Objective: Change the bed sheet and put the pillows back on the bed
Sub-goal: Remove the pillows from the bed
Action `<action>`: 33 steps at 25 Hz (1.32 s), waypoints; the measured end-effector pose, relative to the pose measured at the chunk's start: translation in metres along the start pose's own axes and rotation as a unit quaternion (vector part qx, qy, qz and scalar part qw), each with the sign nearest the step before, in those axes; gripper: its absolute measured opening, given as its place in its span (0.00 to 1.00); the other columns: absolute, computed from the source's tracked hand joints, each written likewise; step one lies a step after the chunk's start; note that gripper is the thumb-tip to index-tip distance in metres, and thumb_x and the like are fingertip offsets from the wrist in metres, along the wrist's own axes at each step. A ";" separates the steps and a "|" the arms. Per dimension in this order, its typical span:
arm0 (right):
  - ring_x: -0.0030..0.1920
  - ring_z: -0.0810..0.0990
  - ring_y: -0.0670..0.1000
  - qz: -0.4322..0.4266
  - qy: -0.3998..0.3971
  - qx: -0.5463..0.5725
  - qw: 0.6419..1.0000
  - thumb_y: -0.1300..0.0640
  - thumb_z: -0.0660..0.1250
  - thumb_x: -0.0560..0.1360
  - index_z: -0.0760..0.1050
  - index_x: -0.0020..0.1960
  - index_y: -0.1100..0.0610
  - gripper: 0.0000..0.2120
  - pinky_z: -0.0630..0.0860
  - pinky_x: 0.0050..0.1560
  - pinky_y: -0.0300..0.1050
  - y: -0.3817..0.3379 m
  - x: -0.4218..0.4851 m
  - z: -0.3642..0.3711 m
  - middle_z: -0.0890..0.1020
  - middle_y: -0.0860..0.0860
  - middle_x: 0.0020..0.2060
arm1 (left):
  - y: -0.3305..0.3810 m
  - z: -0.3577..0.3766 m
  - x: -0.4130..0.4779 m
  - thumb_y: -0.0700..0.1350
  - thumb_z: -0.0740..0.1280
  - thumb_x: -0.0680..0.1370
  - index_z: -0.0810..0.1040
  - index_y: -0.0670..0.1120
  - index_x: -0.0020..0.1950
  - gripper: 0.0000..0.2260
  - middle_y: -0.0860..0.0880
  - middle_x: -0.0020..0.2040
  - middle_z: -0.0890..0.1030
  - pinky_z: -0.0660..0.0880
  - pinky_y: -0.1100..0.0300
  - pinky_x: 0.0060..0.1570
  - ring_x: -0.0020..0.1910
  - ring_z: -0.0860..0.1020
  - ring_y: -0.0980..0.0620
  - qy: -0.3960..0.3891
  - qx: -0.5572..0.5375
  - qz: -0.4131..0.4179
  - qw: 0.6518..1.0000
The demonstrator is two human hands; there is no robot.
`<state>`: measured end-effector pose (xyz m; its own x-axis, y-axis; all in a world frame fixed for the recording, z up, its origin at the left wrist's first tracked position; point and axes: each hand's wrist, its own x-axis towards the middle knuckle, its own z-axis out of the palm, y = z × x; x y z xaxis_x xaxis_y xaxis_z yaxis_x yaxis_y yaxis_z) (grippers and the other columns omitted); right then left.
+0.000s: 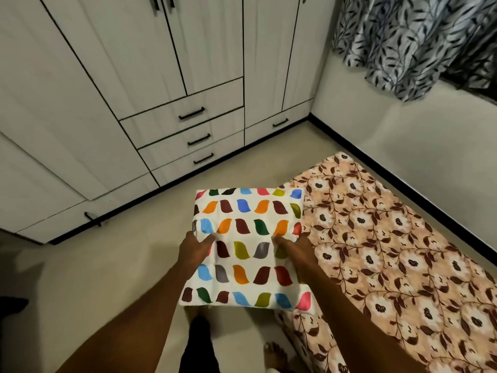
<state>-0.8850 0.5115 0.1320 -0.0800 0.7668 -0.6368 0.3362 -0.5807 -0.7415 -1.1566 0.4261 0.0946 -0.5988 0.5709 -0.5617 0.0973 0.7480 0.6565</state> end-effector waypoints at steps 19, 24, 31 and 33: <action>0.58 0.74 0.53 0.060 0.101 0.144 0.983 0.52 0.74 0.78 0.66 0.77 0.53 0.31 0.75 0.64 0.57 -0.212 0.181 0.213 0.77 0.53 0.68 | 0.171 -0.106 0.364 0.61 0.70 0.79 0.72 0.43 0.68 0.27 0.42 0.59 0.80 0.79 0.51 0.53 0.55 0.81 0.43 -0.095 0.122 0.044 0.987; 0.50 0.79 0.50 0.097 0.122 0.203 0.967 0.53 0.75 0.77 0.68 0.75 0.54 0.30 0.78 0.52 0.52 -0.249 0.249 0.225 0.79 0.53 0.65 | 0.170 -0.070 0.499 0.76 0.65 0.67 0.74 0.49 0.65 0.38 0.45 0.57 0.82 0.83 0.40 0.55 0.53 0.83 0.43 -0.076 0.172 0.047 0.981; 0.60 0.81 0.54 0.110 0.191 0.184 0.958 0.47 0.75 0.77 0.71 0.71 0.46 0.26 0.78 0.66 0.61 -0.276 0.324 0.271 0.80 0.49 0.64 | 0.283 -0.060 0.488 0.48 0.69 0.83 0.69 0.45 0.76 0.23 0.43 0.70 0.75 0.75 0.48 0.66 0.68 0.77 0.41 -0.256 0.291 0.102 0.916; 0.60 0.83 0.55 0.125 0.225 0.191 0.947 0.46 0.75 0.76 0.71 0.69 0.43 0.24 0.80 0.63 0.62 -0.283 0.345 0.287 0.81 0.51 0.65 | 0.298 -0.044 0.502 0.47 0.67 0.84 0.65 0.45 0.79 0.25 0.43 0.75 0.71 0.71 0.48 0.71 0.74 0.72 0.41 -0.320 0.333 0.107 0.881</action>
<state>-1.2766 0.8615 0.0616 0.3944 0.5816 -0.7115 -0.0784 -0.7501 -0.6566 -1.4635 0.9205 0.0301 0.0390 0.6376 -0.7693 0.7257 0.5112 0.4605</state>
